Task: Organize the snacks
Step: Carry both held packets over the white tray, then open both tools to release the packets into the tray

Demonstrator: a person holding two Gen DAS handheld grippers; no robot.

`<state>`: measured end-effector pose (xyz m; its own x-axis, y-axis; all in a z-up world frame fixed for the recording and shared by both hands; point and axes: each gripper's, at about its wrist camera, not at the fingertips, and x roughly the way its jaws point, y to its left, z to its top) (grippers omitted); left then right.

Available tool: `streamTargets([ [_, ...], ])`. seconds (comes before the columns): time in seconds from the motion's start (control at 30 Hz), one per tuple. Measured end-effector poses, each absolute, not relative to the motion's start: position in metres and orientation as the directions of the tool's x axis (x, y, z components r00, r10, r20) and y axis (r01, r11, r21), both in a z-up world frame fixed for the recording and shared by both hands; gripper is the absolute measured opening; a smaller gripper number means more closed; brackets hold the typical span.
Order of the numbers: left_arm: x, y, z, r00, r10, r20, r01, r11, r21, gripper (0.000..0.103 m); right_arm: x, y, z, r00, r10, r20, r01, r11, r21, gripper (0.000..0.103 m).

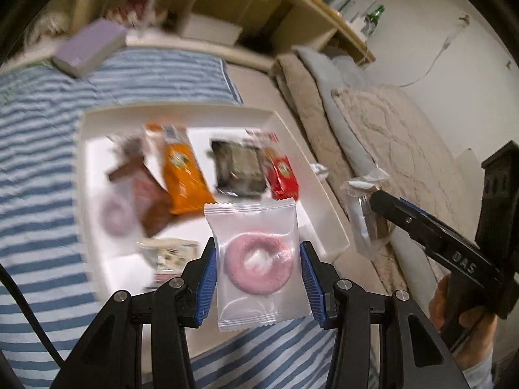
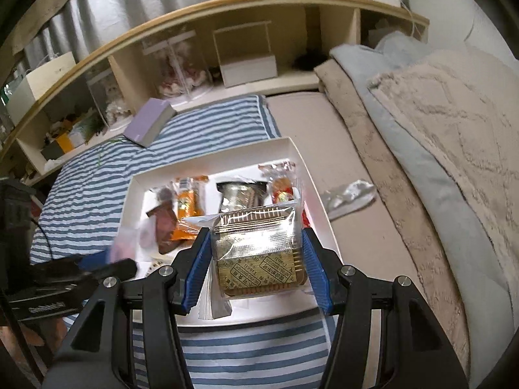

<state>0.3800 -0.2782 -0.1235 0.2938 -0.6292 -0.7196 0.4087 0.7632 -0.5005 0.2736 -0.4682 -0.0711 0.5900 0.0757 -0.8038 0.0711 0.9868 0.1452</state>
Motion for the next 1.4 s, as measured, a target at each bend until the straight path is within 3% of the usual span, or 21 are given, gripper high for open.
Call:
streamTargets([
  [0.27,0.41,-0.307,-0.178,0.172,-0.655,-0.736,0.372,0.735,-0.567,0.047,0.273,-0.474,-0.089,0.574,0.095,-0.813,0.077,0.983,0.169,0.056],
  [0.67,0.47,-0.273,-0.217,0.181,-0.554,-0.813,0.299,0.818,-0.491,0.047,0.281,-0.466,-0.107,0.559,0.183,-0.809,0.086,0.957,0.276,0.056],
  [1.07,0.47,-0.29,-0.202,0.228,-0.473,-0.851,0.521,0.798,-0.304,0.048,0.298,-0.431,-0.146,0.496,0.413,-0.764,0.139,0.831,0.539,0.056],
  [1.4,0.438,-0.276,-0.198,0.249,-0.443,-0.861,0.564,0.789,-0.243,0.046,0.319,-0.417,-0.195,0.445,0.568,-0.692,0.267,0.654,0.708,0.056],
])
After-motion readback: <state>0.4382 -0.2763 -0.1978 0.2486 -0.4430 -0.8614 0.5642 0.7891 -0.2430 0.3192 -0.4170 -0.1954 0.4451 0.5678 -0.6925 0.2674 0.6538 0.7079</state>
